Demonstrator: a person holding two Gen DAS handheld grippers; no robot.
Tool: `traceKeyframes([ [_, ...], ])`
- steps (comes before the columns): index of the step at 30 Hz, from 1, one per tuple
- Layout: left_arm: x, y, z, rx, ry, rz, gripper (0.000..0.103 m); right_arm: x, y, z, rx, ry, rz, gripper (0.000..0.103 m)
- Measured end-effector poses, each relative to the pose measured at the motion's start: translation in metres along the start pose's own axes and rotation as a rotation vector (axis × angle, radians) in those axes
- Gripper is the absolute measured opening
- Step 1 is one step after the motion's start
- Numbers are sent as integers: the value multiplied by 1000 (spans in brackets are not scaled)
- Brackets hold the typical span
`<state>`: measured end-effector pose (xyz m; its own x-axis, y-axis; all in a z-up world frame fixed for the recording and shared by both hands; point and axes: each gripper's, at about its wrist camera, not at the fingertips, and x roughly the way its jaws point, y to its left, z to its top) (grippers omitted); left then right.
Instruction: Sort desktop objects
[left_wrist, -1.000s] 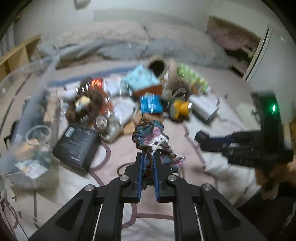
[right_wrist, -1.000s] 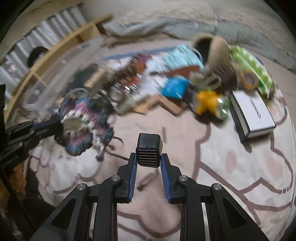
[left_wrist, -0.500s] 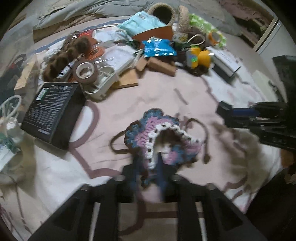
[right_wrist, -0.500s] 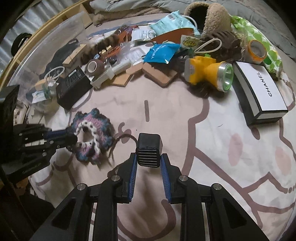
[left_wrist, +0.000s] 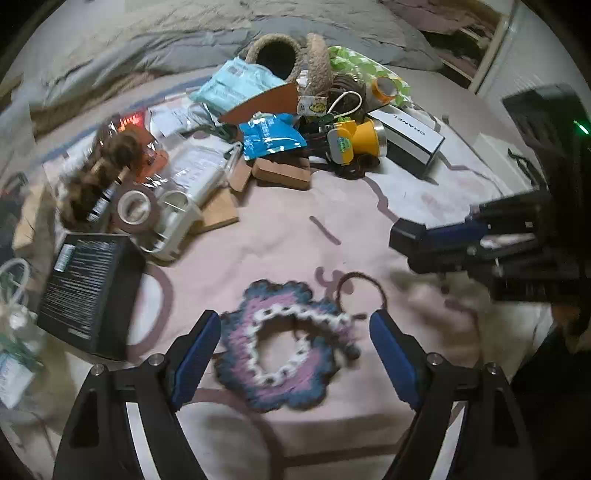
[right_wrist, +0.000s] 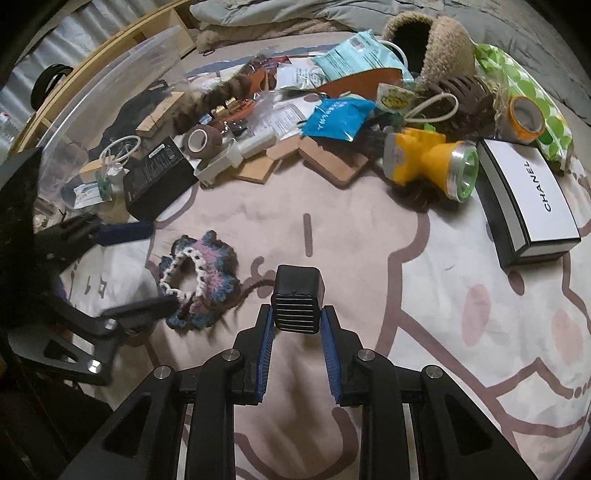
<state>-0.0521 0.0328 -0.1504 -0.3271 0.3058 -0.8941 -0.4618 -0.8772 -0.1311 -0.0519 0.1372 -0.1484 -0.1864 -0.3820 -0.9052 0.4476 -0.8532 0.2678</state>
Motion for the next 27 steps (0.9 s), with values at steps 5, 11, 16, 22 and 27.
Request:
traceKeyframes([
  [5, 20, 2, 6, -96, 58, 30, 88, 1, -4, 4, 13, -1, -2, 26],
  [11, 36, 12, -6, -181, 171, 60, 88, 1, -7, 5, 16, -2, -2, 26],
  [16, 45, 13, -22, -196, 244, 87, 87, 1, -3, 4, 8, -2, -4, 26],
  [22, 37, 15, -26, -210, 213, 70, 48, 0, 5, 5, -8, -9, -9, 26],
  [27, 28, 17, -25, -213, 181, 72, 24, -2, 10, 8, -14, -23, -14, 26],
])
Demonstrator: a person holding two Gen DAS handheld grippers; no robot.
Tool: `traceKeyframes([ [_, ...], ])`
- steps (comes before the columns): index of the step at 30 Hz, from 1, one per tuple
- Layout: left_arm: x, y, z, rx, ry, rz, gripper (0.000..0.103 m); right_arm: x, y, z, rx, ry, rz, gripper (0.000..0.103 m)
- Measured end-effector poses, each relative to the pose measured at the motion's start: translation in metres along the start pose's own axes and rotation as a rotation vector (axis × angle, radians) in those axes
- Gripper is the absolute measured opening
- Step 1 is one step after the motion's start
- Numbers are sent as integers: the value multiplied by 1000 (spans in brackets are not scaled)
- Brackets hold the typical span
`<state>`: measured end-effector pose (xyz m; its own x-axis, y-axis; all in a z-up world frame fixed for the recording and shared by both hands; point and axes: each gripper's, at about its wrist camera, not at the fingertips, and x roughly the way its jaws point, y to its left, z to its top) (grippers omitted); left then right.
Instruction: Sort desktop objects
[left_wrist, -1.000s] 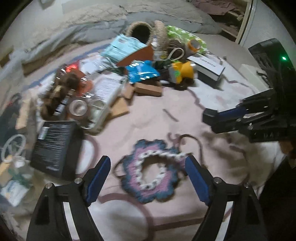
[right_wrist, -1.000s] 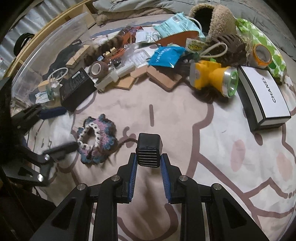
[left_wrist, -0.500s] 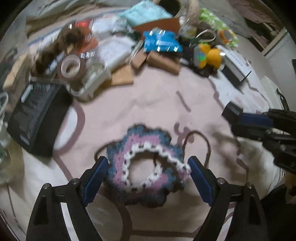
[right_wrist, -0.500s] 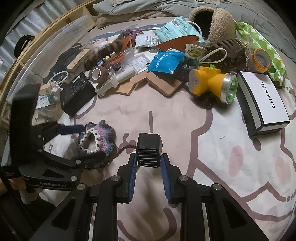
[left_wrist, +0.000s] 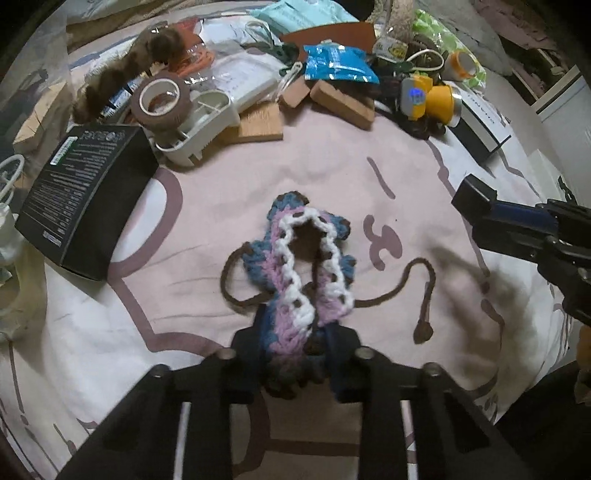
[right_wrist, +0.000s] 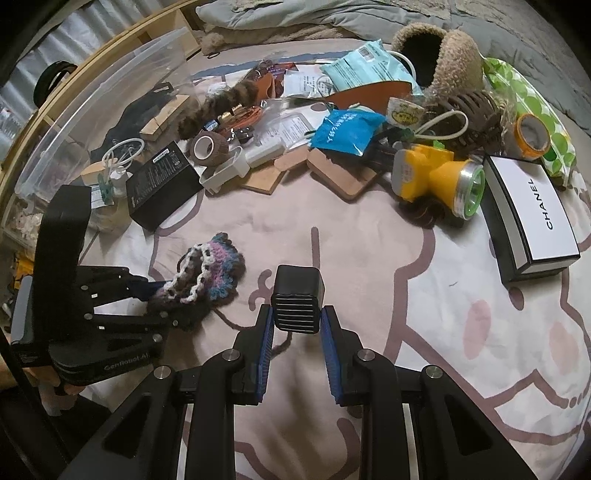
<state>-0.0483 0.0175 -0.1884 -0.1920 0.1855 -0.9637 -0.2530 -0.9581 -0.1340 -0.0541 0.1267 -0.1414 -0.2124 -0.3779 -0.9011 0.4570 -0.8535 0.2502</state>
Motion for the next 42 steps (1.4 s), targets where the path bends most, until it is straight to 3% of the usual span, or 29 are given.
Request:
traceKeyframes([
  [11, -36, 7, 5, 1, -118, -4, 23, -15, -3, 7, 6, -65, -38, 26],
  [19, -82, 6, 22, -7, -270, -5, 23, -54, 4, 20, -11, -204, -53, 26],
  [32, -184, 29, 32, -78, -520, -40, 23, -108, 44, 45, -82, -389, -26, 26],
  [42, -277, 58, 31, -154, -736, -26, 23, -155, 93, 74, -161, -533, 26, 26],
])
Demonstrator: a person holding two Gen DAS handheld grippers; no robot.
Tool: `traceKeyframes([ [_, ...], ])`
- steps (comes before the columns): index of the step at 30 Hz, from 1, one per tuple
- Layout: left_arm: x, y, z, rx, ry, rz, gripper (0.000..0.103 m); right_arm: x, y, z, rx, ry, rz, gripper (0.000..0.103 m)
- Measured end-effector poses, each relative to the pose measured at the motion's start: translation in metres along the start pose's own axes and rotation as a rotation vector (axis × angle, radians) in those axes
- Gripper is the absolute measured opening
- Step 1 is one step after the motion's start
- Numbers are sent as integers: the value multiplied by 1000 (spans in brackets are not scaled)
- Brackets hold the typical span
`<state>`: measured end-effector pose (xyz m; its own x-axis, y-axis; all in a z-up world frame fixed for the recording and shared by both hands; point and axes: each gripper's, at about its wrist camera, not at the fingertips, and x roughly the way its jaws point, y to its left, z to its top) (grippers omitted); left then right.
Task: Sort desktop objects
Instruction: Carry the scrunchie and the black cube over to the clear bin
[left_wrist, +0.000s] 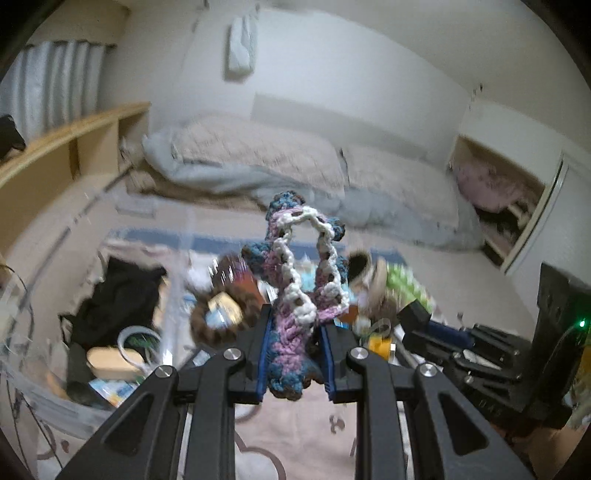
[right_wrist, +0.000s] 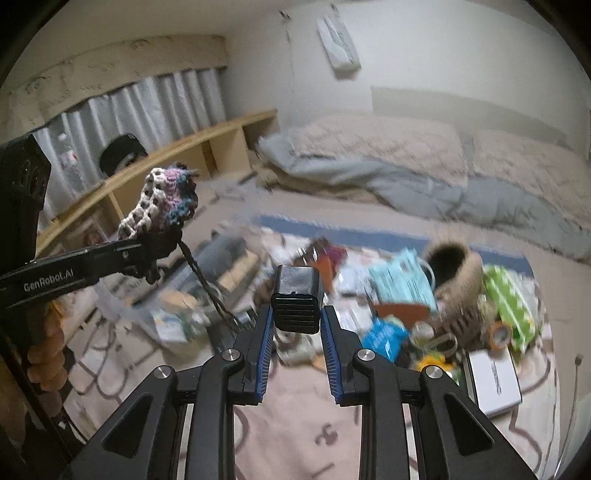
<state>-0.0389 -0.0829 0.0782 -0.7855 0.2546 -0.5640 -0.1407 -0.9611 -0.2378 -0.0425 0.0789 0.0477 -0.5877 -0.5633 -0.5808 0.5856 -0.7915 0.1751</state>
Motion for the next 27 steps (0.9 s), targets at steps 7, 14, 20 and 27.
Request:
traceKeyframes([
  [7, -54, 17, 44, -20, -175, 31, 23, -24, 31, 56, -12, -151, 68, 26],
  [14, -83, 60, 58, -71, -286, 131, 23, -29, 52, 74, -2, -190, 165, 26],
  [20, -78, 103, 58, -123, -306, 203, 23, -9, 73, 73, -46, -168, 181, 27],
  [27, -28, 135, 42, -156, -169, 244, 23, 12, 90, 69, -74, -124, 196, 26],
])
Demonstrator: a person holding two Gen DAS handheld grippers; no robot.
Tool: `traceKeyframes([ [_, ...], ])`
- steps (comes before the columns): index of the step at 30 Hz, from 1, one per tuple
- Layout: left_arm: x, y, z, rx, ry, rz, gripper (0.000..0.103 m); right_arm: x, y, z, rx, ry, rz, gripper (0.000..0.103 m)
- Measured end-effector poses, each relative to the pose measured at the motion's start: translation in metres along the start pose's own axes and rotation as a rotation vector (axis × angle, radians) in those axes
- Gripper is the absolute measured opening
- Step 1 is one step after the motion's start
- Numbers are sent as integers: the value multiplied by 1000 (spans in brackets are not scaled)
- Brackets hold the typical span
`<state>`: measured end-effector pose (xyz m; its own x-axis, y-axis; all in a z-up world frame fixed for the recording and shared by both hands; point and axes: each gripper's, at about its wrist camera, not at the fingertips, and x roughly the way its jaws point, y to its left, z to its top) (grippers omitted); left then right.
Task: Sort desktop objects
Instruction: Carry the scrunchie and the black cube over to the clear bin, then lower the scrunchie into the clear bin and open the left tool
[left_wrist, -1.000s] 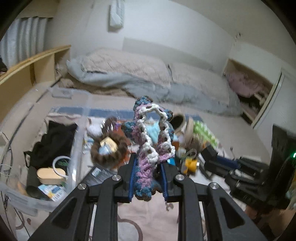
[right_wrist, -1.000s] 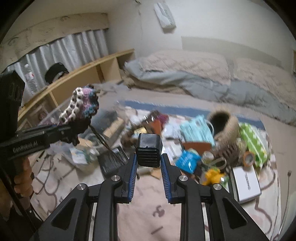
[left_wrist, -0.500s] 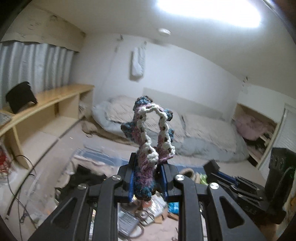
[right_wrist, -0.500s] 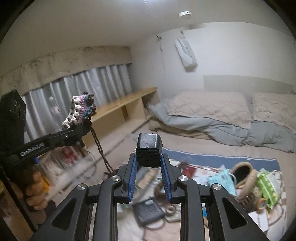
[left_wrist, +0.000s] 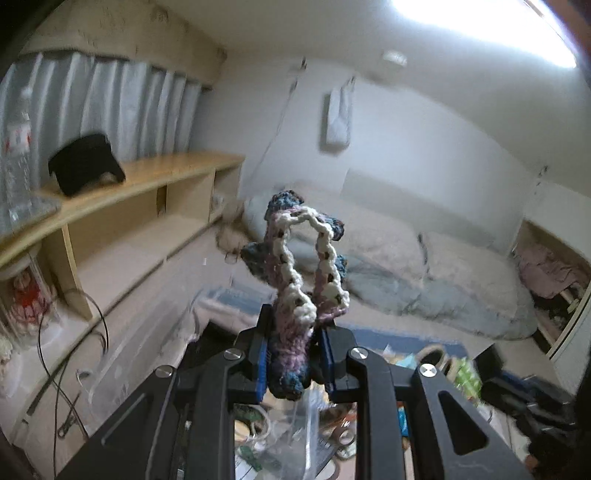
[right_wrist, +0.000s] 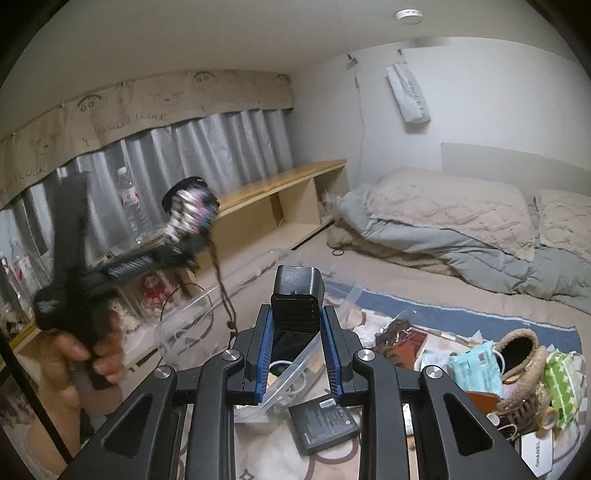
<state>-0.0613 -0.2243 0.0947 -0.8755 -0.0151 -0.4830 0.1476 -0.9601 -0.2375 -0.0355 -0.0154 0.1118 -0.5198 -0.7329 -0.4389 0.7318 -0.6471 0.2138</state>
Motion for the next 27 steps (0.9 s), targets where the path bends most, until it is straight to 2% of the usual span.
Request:
traceKeyframes([
  [8, 85, 22, -47, -41, 245, 53, 23, 14, 5, -3, -1, 24, 19, 27],
  [10, 97, 25, -57, -46, 295, 63, 23, 19, 6, -4, -6, 35, 22, 27],
  [14, 116, 24, -77, -74, 425, 35, 23, 27, 9, -8, -13, 57, 24, 27],
  [16, 122, 20, -81, -71, 462, 44, 24, 31, 10, -10, -12, 66, 23, 27],
  [17, 124, 18, -83, -63, 475, 51, 28, 33, 10, -11, -11, 70, 23, 27],
  [19, 126, 17, -85, -54, 487, 61, 46, 36, 12, -11, -10, 76, 24, 27],
  [20, 126, 18, -85, -56, 487, 61, 68, 38, 12, -12, -9, 79, 25, 27],
  [21, 124, 19, -83, -61, 478, 53, 83, 39, 13, -12, -9, 82, 26, 26],
  [23, 117, 21, -79, -63, 449, 44, 87, 43, 14, -13, -11, 88, 27, 27],
  [27, 101, 28, -70, -19, 383, 82, 87, 51, 15, -17, -14, 103, 29, 26],
])
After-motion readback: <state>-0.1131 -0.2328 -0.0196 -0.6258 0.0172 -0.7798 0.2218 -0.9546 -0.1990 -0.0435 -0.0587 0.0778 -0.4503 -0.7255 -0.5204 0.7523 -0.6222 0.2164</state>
